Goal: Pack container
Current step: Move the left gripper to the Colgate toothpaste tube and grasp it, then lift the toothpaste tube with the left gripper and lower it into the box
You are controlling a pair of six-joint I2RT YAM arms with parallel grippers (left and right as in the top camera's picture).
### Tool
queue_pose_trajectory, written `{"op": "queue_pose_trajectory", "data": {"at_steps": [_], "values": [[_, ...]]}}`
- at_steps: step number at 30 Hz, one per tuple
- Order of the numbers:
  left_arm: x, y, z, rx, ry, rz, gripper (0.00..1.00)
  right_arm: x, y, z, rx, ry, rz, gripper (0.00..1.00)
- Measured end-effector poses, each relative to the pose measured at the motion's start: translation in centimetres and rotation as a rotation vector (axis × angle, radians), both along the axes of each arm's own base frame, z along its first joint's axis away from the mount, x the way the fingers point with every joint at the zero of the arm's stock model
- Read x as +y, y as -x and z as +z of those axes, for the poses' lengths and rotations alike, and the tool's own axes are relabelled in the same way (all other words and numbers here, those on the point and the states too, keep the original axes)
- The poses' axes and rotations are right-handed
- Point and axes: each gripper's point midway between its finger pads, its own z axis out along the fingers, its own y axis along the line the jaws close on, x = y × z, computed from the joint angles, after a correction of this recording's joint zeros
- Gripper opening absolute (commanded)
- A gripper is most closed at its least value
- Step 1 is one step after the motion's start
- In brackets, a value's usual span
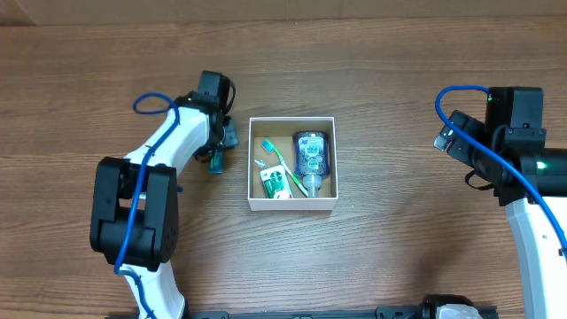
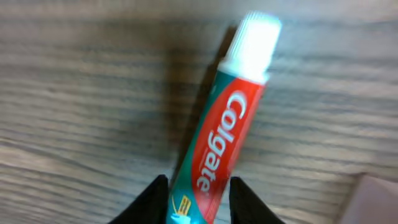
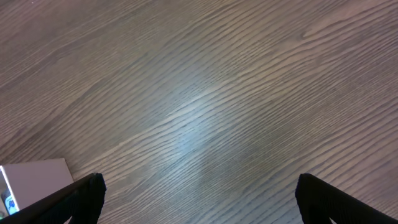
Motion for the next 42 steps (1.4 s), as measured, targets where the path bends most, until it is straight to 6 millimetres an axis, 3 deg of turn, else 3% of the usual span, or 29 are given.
{"op": "queue_pose_trajectory", "data": {"at_steps": [2, 5, 7, 9, 11, 14, 19, 23, 25, 26, 28, 30, 39, 42], "values": [[-0.1, -0.6, 1.0, -0.009, 0.0, -0.009, 0.34, 0.0, 0.0, 0.0, 0.0, 0.0, 0.0, 1.0], [-0.3, -1.4, 2.0, -0.026, -0.003, -0.029, 0.59, 0.0, 0.0, 0.0, 0.0, 0.0, 0.0, 1.0], [-0.3, -1.4, 2.1, -0.026, -0.004, -0.039, 0.67, 0.0, 0.0, 0.0, 0.0, 0.001, 0.0, 1.0], [-0.3, -1.4, 2.1, -0.027, -0.006, -0.045, 0.68, 0.0, 0.0, 0.0, 0.0, 0.0, 0.0, 1.0], [-0.4, -1.9, 2.3, -0.047, -0.002, -0.045, 0.63, 0.0, 0.0, 0.0, 0.0, 0.0, 0.0, 1.0], [-0.5, -2.4, 2.4, -0.069, 0.001, -0.052, 0.46, 0.0, 0.0, 0.0, 0.0, 0.0, 0.0, 1.0], [-0.6, -2.7, 2.1, -0.084, -0.002, -0.07, 0.51, 0.0, 0.0, 0.0, 0.0, 0.0, 0.001, 1.0], [-0.5, -2.7, 0.4, -0.057, -0.009, -0.076, 0.57, 0.0, 0.0, 0.0, 0.0, 0.0, 0.0, 1.0], [-0.5, -2.5, -1.0, -0.027, -0.014, -0.077, 0.48, 0.0, 0.0, 0.0, 0.0, 0.0, 0.0, 1.0], [-0.5, -2.3, -1.6, -0.014, -0.011, -0.076, 0.38, 0.0, 0.0, 0.0, 0.0, 0.0, 0.001, 1.0], [-0.6, -2.6, -1.6, -0.024, -0.011, -0.093, 0.22, 0.0, 0.0, 0.0, 0.0, 0.0, 0.0, 1.0], [-0.7, -2.6, -1.6, -0.025, -0.009, -0.096, 0.15, 0.0, 0.0, 0.0, 0.0, 0.0, 0.0, 1.0], [-0.1, -0.7, -1.1, 0.092, -0.04, -0.103, 0.07, 0.0, 0.0, 0.0, 0.0, 0.0, 0.0, 1.0], [0.1, -0.6, 1.0, 0.139, -0.055, -0.102, 0.04, 0.0, 0.0, 0.0, -0.001, 0.0, 0.001, 1.0]]}}
